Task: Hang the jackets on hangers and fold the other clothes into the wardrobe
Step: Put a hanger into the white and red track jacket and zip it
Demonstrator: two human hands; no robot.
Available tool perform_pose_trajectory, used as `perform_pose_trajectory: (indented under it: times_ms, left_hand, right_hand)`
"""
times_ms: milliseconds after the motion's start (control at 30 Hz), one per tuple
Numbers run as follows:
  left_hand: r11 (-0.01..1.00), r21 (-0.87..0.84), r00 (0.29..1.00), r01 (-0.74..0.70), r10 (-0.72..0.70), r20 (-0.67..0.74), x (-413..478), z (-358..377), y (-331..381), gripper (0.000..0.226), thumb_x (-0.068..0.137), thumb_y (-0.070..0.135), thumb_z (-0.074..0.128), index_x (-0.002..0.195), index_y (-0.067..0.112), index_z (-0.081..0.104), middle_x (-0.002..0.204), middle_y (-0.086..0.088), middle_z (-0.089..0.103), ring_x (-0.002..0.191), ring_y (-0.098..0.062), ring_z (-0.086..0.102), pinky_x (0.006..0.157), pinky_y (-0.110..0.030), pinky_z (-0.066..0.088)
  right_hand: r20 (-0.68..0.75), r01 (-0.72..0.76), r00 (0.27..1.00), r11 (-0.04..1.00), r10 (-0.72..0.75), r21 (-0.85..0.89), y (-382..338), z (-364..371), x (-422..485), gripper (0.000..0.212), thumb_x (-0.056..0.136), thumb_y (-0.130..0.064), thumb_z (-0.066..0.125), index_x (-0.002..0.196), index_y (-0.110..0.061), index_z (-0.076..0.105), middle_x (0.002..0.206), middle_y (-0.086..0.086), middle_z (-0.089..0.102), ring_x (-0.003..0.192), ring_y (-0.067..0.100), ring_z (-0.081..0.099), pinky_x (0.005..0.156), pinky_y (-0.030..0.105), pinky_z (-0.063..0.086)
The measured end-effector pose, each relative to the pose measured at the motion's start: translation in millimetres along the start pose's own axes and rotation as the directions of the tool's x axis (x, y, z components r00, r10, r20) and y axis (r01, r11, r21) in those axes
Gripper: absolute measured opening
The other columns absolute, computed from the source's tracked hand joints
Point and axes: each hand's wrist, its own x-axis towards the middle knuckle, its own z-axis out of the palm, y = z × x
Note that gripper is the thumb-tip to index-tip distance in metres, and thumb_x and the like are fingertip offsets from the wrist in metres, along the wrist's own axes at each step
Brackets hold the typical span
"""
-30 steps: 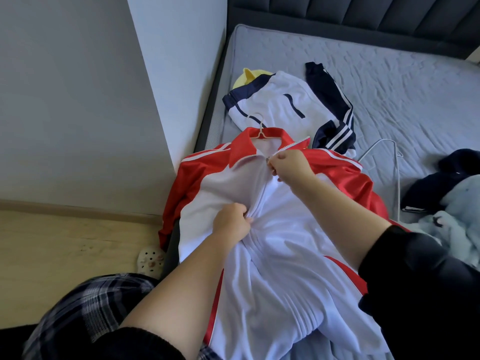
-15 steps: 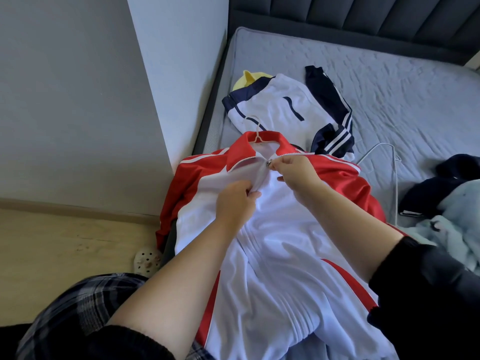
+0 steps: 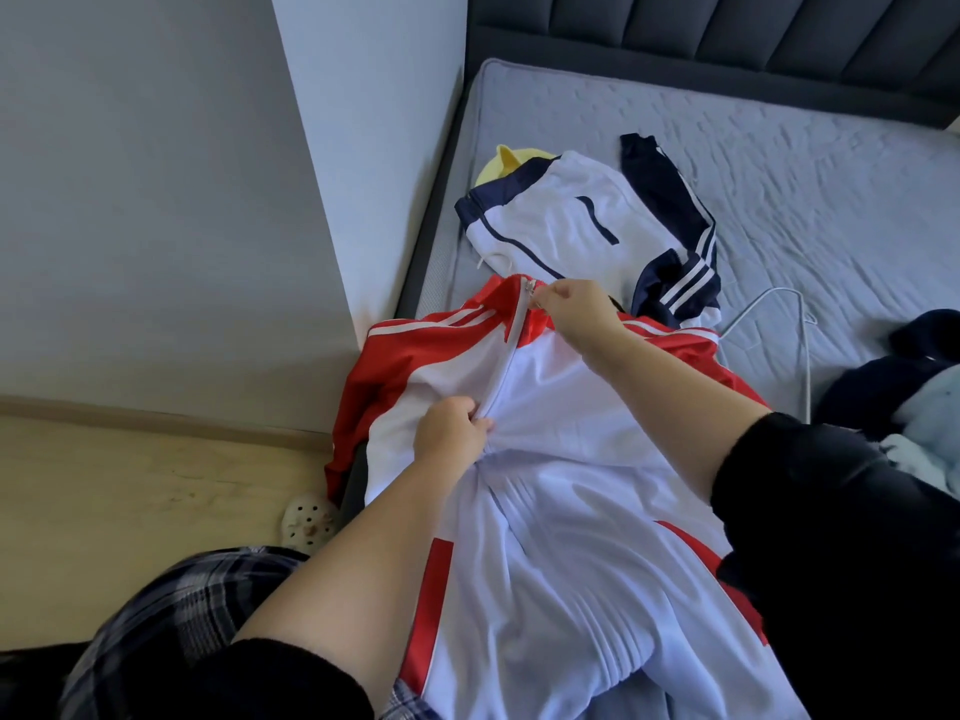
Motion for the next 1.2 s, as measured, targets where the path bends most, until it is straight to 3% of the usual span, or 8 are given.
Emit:
perform_pose_trajectory:
  times_ms: [100, 267, 400, 533, 700, 933, 1067, 1200]
  left_hand:
    - [0.999, -0.034, 0.999, -0.041, 0.042, 0.004, 0.6, -4.1, 2.5, 0.036, 0.088, 0.021, 0.061, 0.058, 0.018, 0.041, 0.059, 0.003, 0.045, 0.062, -0.017, 0.045, 0.051, -0.025, 0.029]
    - [0.996, -0.074, 0.998, -0.052, 0.054, 0.027, 3.6, -6.5, -0.3, 0.043, 0.087, 0.020, 0.061, 0.054, 0.017, 0.035, 0.054, 0.003, 0.038, 0.054, -0.012, 0.037, 0.051, -0.025, 0.028]
    - [0.995, -0.079, 0.997, -0.064, 0.067, 0.032, 4.8, -5.9, -1.4, 0.043, 0.089, 0.019, 0.060, 0.054, 0.018, 0.035, 0.055, 0.003, 0.038, 0.054, -0.011, 0.037, 0.052, -0.024, 0.029]
    - [0.994, -0.088, 0.996, -0.064, 0.069, 0.053, 7.5, -5.6, -2.8, 0.041, 0.090, 0.019, 0.060, 0.055, 0.018, 0.039, 0.056, 0.003, 0.043, 0.057, -0.012, 0.041, 0.053, -0.022, 0.031]
    - [0.994, -0.084, 0.994, -0.075, 0.082, 0.076, 8.4, -6.3, -3.3, 0.041, 0.090, 0.020, 0.059, 0.055, 0.020, 0.039, 0.056, 0.004, 0.042, 0.057, -0.011, 0.041, 0.053, -0.022, 0.030]
    - [0.984, -0.168, 0.996, -0.060, 0.070, 0.054, 2.6, -5.7, 0.5, 0.039, 0.089, 0.025, 0.057, 0.057, 0.017, 0.036, 0.056, 0.004, 0.040, 0.058, -0.014, 0.041, 0.053, -0.025, 0.031]
    - [0.927, -0.355, 0.992, -0.124, 0.123, -0.024, -16.3, -7.3, 12.6, 0.032, 0.095, 0.025, 0.050, 0.064, 0.018, 0.048, 0.063, 0.006, 0.046, 0.061, -0.009, 0.044, 0.062, -0.025, 0.036]
    - [0.890, -0.214, 0.847, -0.403, 0.274, -0.456, -23.6, -35.6, 24.5, 0.026, 0.096, 0.015, 0.046, 0.109, 0.006, 0.066, 0.107, -0.004, 0.061, 0.101, -0.017, 0.055, 0.089, -0.025, 0.043]
  right_hand:
    - [-0.086, -0.020, 0.996, 0.977, 0.002, -0.215, 23.5, -5.6, 13.4, 0.035, 0.098, -0.018, 0.039, 0.091, 0.006, 0.064, 0.085, 0.020, 0.061, 0.074, 0.024, 0.047, 0.065, 0.030, 0.035]
    - [-0.113, -0.024, 0.993, 0.894, -0.029, -0.448, 53.3, -22.6, 38.0, 0.032, 0.098, -0.012, 0.038, 0.116, 0.003, 0.059, 0.119, 0.023, 0.054, 0.111, 0.039, 0.051, 0.093, 0.041, 0.042]
    - [-0.017, -0.099, 0.994, 0.791, 0.112, -0.604, 71.5, -19.5, 48.9, 0.034, 0.098, -0.027, 0.042, 0.123, -0.005, 0.051, 0.125, 0.018, 0.055, 0.115, 0.038, 0.052, 0.098, 0.043, 0.041]
    - [-0.026, -0.063, 0.998, 0.705, 0.063, -0.706, 69.5, -15.1, 52.0, 0.039, 0.099, -0.029, 0.040, 0.131, -0.007, 0.046, 0.134, 0.017, 0.047, 0.126, 0.037, 0.042, 0.107, 0.049, 0.030]
    - [-0.056, -0.163, 0.983, 0.688, 0.176, -0.707, 65.7, -14.9, 60.9, 0.044, 0.100, -0.036, 0.032, 0.136, -0.013, 0.044, 0.139, 0.015, 0.045, 0.131, 0.035, 0.036, 0.111, 0.050, 0.022]
    - [-0.174, -0.255, 0.965, 0.851, 0.195, -0.460, 50.9, -20.8, 48.7, 0.051, 0.084, -0.058, 0.035, 0.097, -0.019, 0.064, 0.107, 0.009, 0.061, 0.112, 0.034, 0.048, 0.100, 0.045, 0.029]
    - [-0.242, -0.187, 0.966, 0.890, 0.090, -0.417, 33.8, -24.3, 30.5, 0.043, 0.086, -0.051, 0.041, 0.058, -0.019, 0.044, 0.067, 0.003, 0.052, 0.083, 0.031, 0.052, 0.093, 0.042, 0.031]
    - [-0.321, -0.032, 0.942, 0.927, -0.097, -0.374, 17.4, -29.6, 4.3, 0.050, 0.092, -0.040, 0.041, 0.052, -0.016, 0.026, 0.049, 0.000, 0.028, 0.052, 0.023, 0.032, 0.083, 0.037, 0.031]
